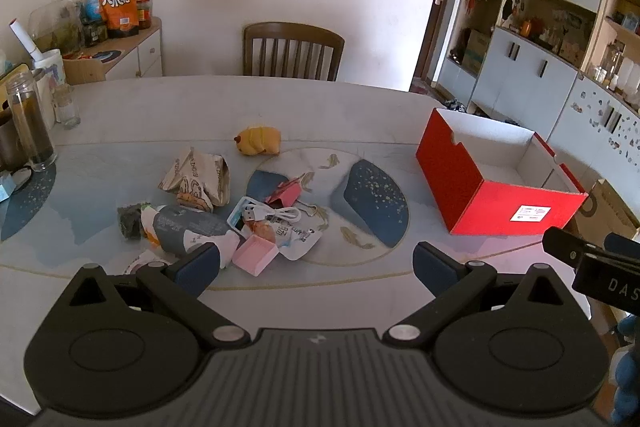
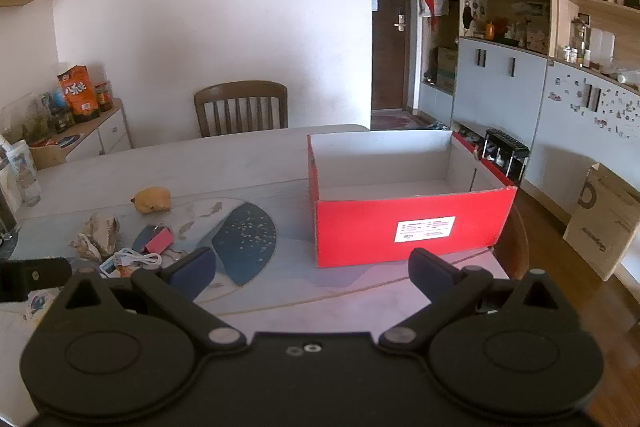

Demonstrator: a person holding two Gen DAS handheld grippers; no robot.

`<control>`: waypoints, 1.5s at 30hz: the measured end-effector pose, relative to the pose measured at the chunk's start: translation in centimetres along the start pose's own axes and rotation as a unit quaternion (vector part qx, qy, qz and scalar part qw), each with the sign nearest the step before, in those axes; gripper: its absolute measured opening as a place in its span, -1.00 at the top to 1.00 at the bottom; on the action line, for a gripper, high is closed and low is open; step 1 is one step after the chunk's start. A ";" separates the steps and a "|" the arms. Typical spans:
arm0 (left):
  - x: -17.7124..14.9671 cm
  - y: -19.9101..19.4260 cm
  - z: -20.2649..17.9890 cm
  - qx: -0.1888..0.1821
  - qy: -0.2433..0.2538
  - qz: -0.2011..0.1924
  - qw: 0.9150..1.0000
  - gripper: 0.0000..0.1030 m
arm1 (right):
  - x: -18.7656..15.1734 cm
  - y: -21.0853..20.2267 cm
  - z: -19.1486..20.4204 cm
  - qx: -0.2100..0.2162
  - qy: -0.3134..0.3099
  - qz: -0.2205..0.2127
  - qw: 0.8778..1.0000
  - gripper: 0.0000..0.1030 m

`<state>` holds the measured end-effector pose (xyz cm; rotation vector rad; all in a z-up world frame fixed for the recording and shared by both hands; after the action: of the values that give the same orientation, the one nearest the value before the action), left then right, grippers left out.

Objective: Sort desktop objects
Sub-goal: 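Move the left tool toward the blueberry-printed bread bag on the table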

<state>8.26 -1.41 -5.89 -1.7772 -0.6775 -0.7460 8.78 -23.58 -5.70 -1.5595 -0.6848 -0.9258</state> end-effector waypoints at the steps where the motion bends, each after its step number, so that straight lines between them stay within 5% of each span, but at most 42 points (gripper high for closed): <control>1: 0.0 0.0 0.0 0.000 0.000 0.000 1.000 -1.00 | 0.0 0.0 0.1 0.003 -0.001 0.000 1.000 -1.00; 12: 0.7 -0.8 1.2 0.033 0.015 -0.032 0.999 -1.00 | 0.3 -0.4 2.2 0.063 -0.028 -0.002 0.998 -1.00; 22: -0.3 0.0 5.2 0.041 0.020 -0.019 0.999 -1.00 | 0.4 -0.6 6.3 0.109 -0.059 -0.011 0.992 -1.00; 45: -3.8 4.9 13.7 0.049 0.051 0.053 0.996 -1.00 | -2.2 5.1 14.2 0.105 -0.108 0.039 0.988 -0.96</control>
<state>11.72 9.81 -15.29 -1.6608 -0.5393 -0.7146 14.63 -10.51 -10.96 -1.4986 -0.8394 -0.6101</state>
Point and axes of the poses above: each gripper's, at about its wrist camera, not at the fingertips, and y roughly the way its jaws point, z to its left, x to its top, the point moved 9 cm from there along y, roughly the way its jaws point, and after that the axes turned 12 degrees about -x, right-handed, at the moved point
